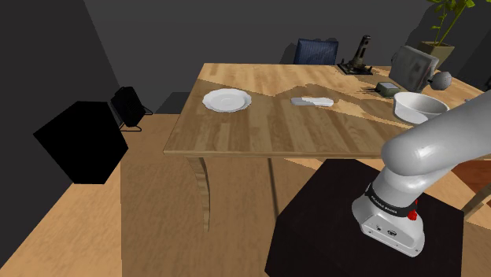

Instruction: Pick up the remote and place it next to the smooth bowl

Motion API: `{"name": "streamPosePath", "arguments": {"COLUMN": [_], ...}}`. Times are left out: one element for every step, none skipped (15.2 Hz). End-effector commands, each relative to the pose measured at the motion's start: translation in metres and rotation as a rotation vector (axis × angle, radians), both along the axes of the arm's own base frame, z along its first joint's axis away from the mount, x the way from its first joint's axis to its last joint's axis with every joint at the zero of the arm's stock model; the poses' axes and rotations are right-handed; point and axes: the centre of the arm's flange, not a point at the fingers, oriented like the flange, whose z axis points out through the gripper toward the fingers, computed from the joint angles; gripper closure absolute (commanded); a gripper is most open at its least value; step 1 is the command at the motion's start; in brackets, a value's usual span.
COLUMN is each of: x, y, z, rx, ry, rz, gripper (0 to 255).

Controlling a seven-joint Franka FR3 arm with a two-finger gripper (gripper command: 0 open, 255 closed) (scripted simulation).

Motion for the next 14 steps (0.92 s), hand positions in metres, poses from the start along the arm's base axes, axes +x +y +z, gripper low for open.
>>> {"name": "streamPosePath", "arguments": {"x": [-0.027,-0.029,-0.029,-0.029,-0.029,-0.029,-0.029,-0.029,-0.029,-0.029,-0.029,-0.029,-0.029,-0.029], "y": [-0.003,-0.003,-0.003,-0.003,-0.003,-0.003,-0.003,-0.003,-0.003,-0.003,-0.003,-0.003,-0.003,-0.003], "z": [0.000,0.000,-0.005,-0.010,-0.016,-0.021,-0.026,-0.032,-0.037,-0.042,-0.047,-0.053,-0.058,-0.063], "rx": [0.000,0.000,0.000,0.000,0.000,0.000,0.000,0.000,0.000,0.000,0.000,0.000,0.000,0.000], "ry": [0.000,0.000,0.000,0.000,0.000,0.000,0.000,0.000,0.000,0.000,0.000,0.000,0.000,0.000], "rz": [0.002,0.002,0.002,0.002,0.002,0.002,0.002,0.002,0.002,0.002,0.002,0.002,0.002,0.002], "gripper": [255,255,255,255,255,255,255,255,255,255,255,255,255,255]}}
